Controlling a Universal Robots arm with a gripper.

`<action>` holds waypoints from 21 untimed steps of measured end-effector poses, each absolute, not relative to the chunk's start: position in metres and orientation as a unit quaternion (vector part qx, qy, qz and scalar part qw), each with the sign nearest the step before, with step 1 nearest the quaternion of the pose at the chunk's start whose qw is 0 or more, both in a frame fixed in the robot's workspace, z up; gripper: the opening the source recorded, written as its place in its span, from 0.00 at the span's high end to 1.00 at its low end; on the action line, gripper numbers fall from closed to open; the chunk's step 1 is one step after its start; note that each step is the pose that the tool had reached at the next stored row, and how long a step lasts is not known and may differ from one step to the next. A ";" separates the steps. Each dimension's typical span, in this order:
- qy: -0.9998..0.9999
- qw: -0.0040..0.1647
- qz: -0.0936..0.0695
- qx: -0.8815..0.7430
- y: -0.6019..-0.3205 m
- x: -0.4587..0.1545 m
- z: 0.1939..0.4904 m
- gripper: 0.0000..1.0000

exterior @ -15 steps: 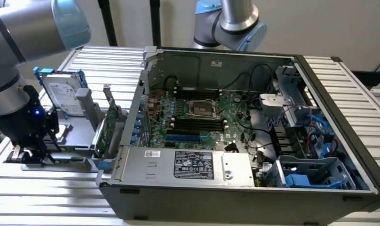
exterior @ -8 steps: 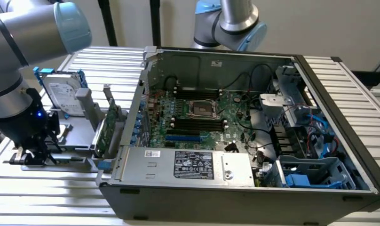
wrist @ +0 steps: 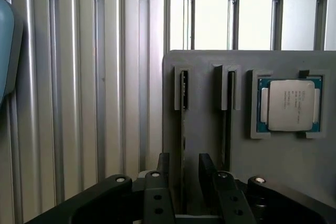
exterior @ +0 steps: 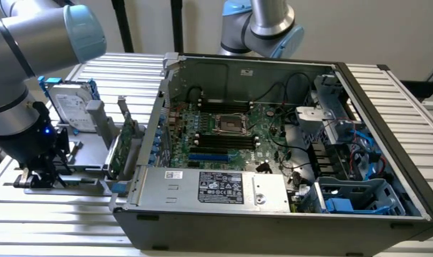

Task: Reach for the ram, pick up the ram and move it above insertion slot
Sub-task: 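Pick up the ram and move it above insertion slot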

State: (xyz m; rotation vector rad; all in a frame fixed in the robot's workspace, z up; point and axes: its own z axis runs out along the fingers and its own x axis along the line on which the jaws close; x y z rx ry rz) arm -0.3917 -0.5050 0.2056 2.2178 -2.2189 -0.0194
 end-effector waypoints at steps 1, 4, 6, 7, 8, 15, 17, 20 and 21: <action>-0.707 0.002 -0.006 0.707 -0.505 -0.391 0.205 0.64; -0.706 0.002 -0.007 0.708 -0.505 -0.390 0.204 0.64; -0.706 0.002 -0.007 0.708 -0.505 -0.389 0.203 0.64; -0.706 0.002 -0.007 0.708 -0.505 -0.389 0.203 0.64; -0.706 0.001 -0.007 0.708 -0.505 -0.389 0.202 0.64; -0.706 0.000 -0.011 0.708 -0.505 -0.388 0.197 0.64; -0.706 0.000 -0.013 0.708 -0.505 -0.388 0.197 0.64; -0.706 0.001 -0.015 0.708 -0.505 -0.388 0.196 0.73; -0.706 0.002 -0.016 0.708 -0.505 -0.388 0.196 0.73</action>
